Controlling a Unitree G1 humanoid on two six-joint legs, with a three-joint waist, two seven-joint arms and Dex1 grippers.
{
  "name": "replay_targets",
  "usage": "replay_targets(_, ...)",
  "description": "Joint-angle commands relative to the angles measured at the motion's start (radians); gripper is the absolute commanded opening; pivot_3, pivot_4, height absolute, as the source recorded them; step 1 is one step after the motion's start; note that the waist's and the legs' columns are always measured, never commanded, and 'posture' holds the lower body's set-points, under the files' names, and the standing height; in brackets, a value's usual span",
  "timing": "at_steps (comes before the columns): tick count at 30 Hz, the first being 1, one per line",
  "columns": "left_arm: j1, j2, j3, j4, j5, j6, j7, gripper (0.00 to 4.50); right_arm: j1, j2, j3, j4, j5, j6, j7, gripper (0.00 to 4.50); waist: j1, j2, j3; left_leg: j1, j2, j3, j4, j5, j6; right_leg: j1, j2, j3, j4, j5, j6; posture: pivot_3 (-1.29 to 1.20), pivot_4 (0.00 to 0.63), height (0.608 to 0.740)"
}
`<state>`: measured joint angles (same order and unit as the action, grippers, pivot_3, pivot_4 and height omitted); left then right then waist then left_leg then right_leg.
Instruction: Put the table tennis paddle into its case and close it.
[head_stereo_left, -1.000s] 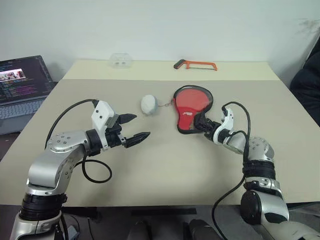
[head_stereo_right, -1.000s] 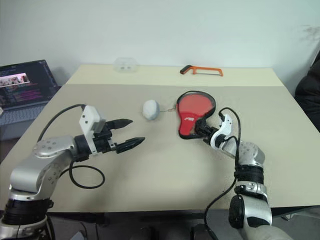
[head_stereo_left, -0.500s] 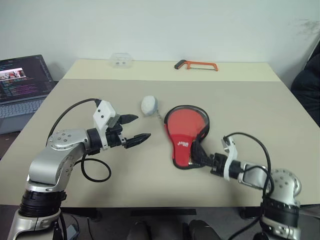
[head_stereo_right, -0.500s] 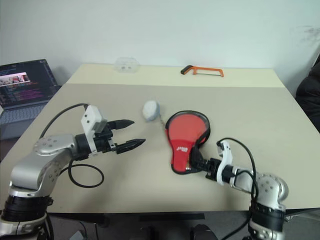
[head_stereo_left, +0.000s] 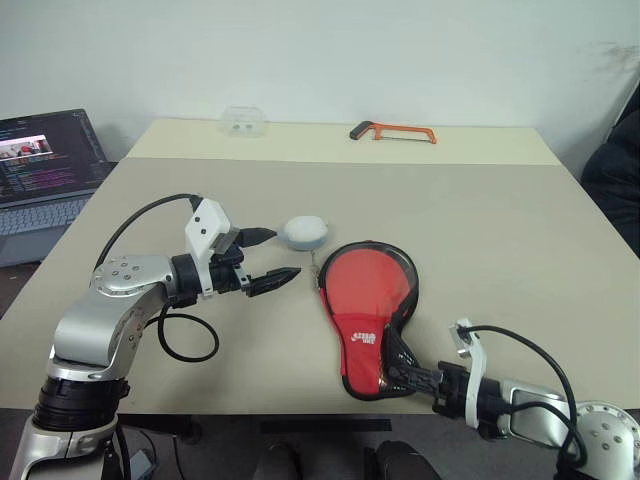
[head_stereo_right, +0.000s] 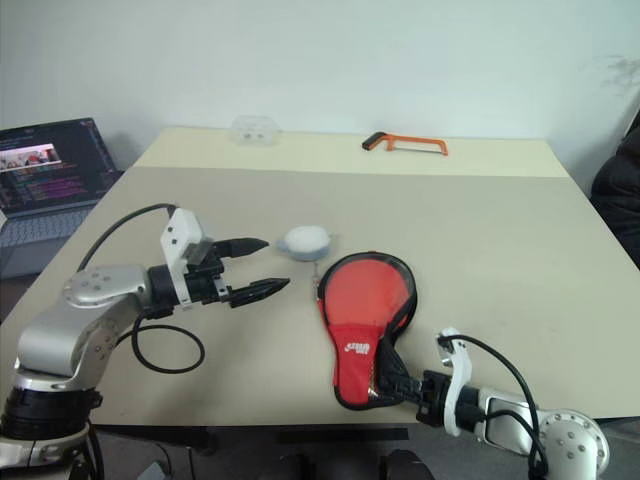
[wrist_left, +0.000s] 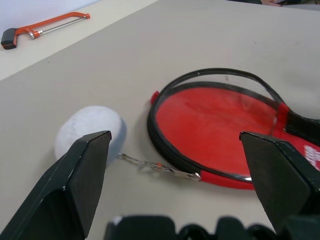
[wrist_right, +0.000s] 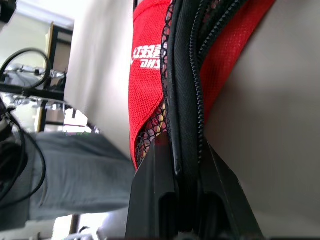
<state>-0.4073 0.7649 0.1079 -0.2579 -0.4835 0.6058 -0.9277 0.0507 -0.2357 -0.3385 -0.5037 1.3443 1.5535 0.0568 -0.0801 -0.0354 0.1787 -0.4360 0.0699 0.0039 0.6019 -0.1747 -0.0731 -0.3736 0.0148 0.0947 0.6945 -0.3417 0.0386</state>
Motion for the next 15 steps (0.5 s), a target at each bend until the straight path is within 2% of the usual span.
replay_targets(1,-0.024,0.017,-0.002,-0.008,0.002,-0.004,-0.004,4.50,0.043,-0.040,0.063,-0.007,0.102,-0.001,-0.031,0.01,0.000,0.000,0.000,0.000,0.000,0.000,0.000,0.000,0.000,0.000,0.000,0.000,0.000,0.000,0.000,0.00,0.150,0.740)
replay_targets(8,-0.024,0.022,-0.005,-0.010,0.002,-0.001,-0.003,4.50,0.037,-0.126,0.149,0.033,0.218,-0.137,-0.141,0.01,-0.002,0.000,0.000,0.000,0.000,0.000,0.001,0.000,0.000,0.000,0.000,0.001,0.001,-0.002,0.004,0.00,0.150,0.740)
replay_targets(13,-0.027,0.020,-0.006,-0.006,0.006,-0.002,0.003,4.50,-0.040,-0.153,0.184,0.050,0.194,-0.239,-0.184,0.01,-0.003,0.000,0.000,0.001,0.000,-0.001,0.002,0.000,0.000,0.000,0.001,0.001,0.003,-0.002,0.004,0.00,0.150,0.740)
replay_targets(15,-0.028,0.017,-0.006,-0.003,0.008,-0.004,0.007,4.50,-0.057,-0.152,0.193,0.070,0.219,-0.273,-0.210,0.69,-0.004,0.000,0.000,0.001,0.001,-0.001,0.004,0.001,0.001,0.000,0.001,0.001,0.003,-0.002,0.004,0.00,0.150,0.740)
